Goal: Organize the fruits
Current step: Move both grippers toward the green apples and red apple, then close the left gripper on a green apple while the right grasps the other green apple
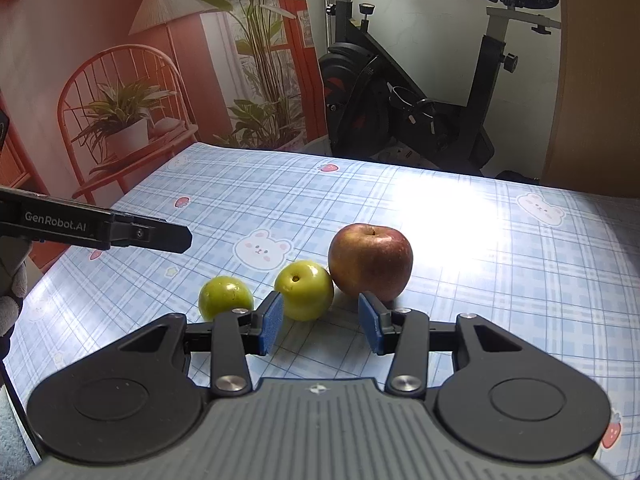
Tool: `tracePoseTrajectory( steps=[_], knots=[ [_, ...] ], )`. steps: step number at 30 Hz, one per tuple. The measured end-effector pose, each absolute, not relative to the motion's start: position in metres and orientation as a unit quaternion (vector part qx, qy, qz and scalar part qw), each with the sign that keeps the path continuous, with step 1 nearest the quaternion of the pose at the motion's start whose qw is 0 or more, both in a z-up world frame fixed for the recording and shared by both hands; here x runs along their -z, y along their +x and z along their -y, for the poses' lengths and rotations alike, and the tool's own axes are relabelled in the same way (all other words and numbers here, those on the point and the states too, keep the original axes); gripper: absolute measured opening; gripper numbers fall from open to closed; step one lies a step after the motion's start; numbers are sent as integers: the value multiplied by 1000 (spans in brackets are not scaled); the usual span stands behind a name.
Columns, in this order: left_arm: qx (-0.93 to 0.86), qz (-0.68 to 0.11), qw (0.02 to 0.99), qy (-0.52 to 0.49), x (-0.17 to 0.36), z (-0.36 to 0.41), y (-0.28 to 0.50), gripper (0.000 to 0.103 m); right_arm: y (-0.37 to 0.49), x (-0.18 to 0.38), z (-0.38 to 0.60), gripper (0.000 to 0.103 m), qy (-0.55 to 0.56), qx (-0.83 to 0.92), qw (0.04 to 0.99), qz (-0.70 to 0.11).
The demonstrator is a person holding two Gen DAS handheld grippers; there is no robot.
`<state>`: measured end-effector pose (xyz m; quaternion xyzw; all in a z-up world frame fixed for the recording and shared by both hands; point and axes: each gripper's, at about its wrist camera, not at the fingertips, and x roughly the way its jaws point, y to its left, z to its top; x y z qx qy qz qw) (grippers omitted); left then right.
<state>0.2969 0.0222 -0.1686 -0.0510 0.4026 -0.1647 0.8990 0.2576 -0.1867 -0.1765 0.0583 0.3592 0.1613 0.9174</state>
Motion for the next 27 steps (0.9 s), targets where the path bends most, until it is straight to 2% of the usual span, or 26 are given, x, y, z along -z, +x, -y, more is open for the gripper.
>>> tracePoseTrajectory(
  steps=[14, 16, 24, 27],
  knots=[
    [199, -429, 879, -55, 200, -27, 296, 47, 280, 191, 177, 46, 77, -169, 907, -377],
    [202, -432, 878, -50, 203, -23, 298, 52, 279, 191, 179, 46, 80, -167, 907, -379],
    [208, -447, 869, -32, 217, -10, 302, 52, 279, 190, 183, 46, 90, -163, 905, -384],
    [203, -446, 872, -23, 219, -7, 302, 48, 282, 189, 178, 46, 84, -167, 903, -387]
  ],
)
